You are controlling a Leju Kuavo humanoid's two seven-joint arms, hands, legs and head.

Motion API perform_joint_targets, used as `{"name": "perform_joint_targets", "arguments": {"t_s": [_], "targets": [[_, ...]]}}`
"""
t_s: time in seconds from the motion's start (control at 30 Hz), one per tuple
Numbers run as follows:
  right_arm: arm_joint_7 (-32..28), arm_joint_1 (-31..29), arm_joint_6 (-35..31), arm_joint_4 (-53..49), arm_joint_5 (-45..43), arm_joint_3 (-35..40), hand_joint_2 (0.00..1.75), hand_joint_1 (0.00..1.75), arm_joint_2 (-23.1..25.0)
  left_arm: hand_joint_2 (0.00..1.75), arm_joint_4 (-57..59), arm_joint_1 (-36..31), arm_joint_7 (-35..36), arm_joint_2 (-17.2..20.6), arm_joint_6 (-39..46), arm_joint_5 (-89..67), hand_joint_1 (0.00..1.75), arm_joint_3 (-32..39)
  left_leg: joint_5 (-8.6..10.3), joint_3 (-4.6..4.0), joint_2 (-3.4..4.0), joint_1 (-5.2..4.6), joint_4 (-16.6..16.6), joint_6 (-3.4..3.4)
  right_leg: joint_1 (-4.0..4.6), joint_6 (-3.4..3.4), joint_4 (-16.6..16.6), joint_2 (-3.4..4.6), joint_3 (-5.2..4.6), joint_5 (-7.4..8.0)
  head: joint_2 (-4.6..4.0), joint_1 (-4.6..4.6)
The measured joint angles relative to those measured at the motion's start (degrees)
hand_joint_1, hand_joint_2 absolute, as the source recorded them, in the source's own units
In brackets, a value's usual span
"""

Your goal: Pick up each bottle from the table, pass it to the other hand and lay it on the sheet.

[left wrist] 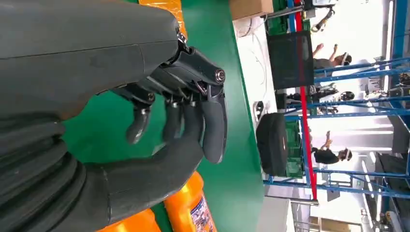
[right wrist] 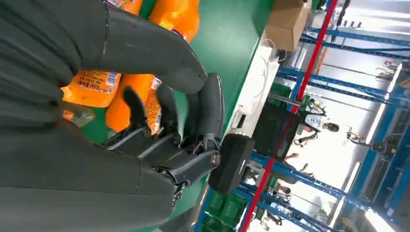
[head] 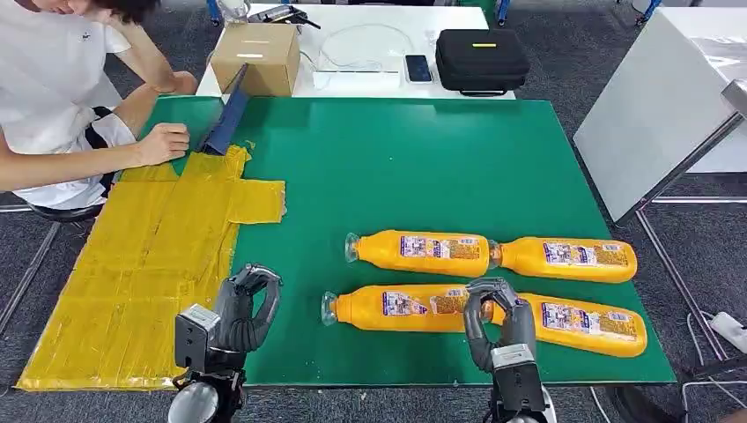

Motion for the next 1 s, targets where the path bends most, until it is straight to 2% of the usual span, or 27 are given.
{"name": "perform_joint_targets", "arguments": {"t_s": [0.07, 0.1, 0.17, 0.2, 0.27, 0.6, 0.63, 0.67, 0.7, 0.87, 1.0], "targets": [[-1.8, -0.4, 3.8, 0.4, -3.6, 0.4, 1.75, 1.75, 0.6, 1.75, 0.0, 0.2, -3.1, -0.2, 2.0, -0.4, 1.75, 0.0, 0.02, -0.03, 0.02, 0.01, 0.0, 0.0, 0.04, 0.04, 0.0, 0.01, 0.55, 0.05, -0.02, 0.02], [-4.3, -1.7, 6.2, 2.4, -7.4, 1.4, 1.75, 1.75, 2.1, 1.75, 0.0, 0.6, -6.6, -0.7, 4.6, -0.7, 1.75, -0.5, 0.02, 0.01, 0.15, 0.03, 0.0, -0.01, 0.05, -0.01, 0.0, 0.09, 0.52, 0.11, -0.02, 0.02], [-7.0, -3.8, 6.7, 5.7, -9.9, 4.4, 1.75, 1.75, 4.4, 1.75, 0.0, 0.8, -9.6, -1.4, 8.3, -0.6, 1.75, -2.0, 0.03, 0.06, 0.35, 0.03, 0.0, -0.02, 0.04, -0.14, 0.0, 0.22, 0.43, 0.16, -0.02, -0.09], [-7.6, -4.3, 6.6, 6.5, -10.2, 5.4, 1.75, 1.75, 5.0, 1.75, 0.0, 0.8, -9.8, -1.5, 8.7, -0.6, 1.75, -2.6, 0.04, 0.11, 0.3, 0.06, 0.0, -0.04, 0.04, -0.1, 0.0, 0.2, -0.07, 0.05, -0.02, -0.04], [-8.0, -5.4, 5.9, 8.1, -11.3, 7.1, 1.75, 1.75, 5.8, 1.75, 0.0, 1.0, -10.1, -1.6, 9.8, 0.1, 1.75, -3.8, 0.0, 0.16, 0.02, 0.12, 0.0, -0.09, 0.05, -0.18, 0.0, -0.04, 0.08, -0.13, -0.02, 0.02], [-7.2, -9.7, 2.5, 8.1, -12.0, 11.0, 1.75, 1.75, 5.4, 1.75, 0.0, -1.7, -9.8, -1.2, 9.6, -2.7, 1.75, -5.3, -0.01, 0.15, 0.0, 0.09, 0.0, -0.09, 0.07, -0.15, 0.0, -0.03, 0.11, -0.08, -0.02, 0.0], [-7.1, -10.3, 2.4, 7.9, -12.0, 11.1, 1.75, 1.54, 5.4, 1.75, 0.0, -2.2, -9.6, -1.1, 9.7, -3.2, 1.75, -5.4, -0.01, 0.15, 0.01, 0.09, 0.0, -0.09, 0.08, -0.14, 0.0, -0.03, 0.11, -0.07, -0.02, -0.02], [-6.9, -10.7, 2.2, 7.6, -11.8, 11.3, 1.75, 0.26, 5.2, 1.75, 0.0, -2.8, -9.4, -1.0, 9.9, -3.7, 1.1, -5.6, 0.0, 0.16, 0.0, 0.09, 0.0, -0.09, 0.08, -0.14, 0.0, -0.03, 0.12, -0.07, 0.0, 0.0], [-6.6, -11.1, 1.6, 7.3, -11.4, 11.4, 1.75, 0.0, 5.1, 1.75, 0.0, -3.2, -9.1, -1.0, 10.1, -4.0, 0.02, -5.7, 0.0, 0.16, 0.0, 0.09, 0.0, -0.09, 0.08, -0.14, 0.0, -0.03, 0.13, -0.07, -0.02, 0.0], [-1.9, -12.8, -4.5, 7.1, -4.5, 12.2, 1.75, 0.0, 4.5, 1.75, 0.0, -4.1, -7.5, -0.9, 10.6, -4.8, 0.0, -5.8, 0.01, 0.14, 0.04, 0.09, 0.0, -0.08, 0.08, -0.05, 0.0, -0.02, 0.6, 0.02, -0.02, -0.02], [2.5, -15.3, -8.4, 7.6, 2.6, 12.3, 1.75, 0.0, 2.6, 1.75, 0.0, -4.1, -6.1, -0.8, 10.8, -4.4, 0.0, -5.7, 0.02, 0.14, 0.03, 0.09, 0.0, -0.07, 0.08, -0.05, 0.0, -0.03, 0.55, 0.01, -0.02, 0.0]]}}
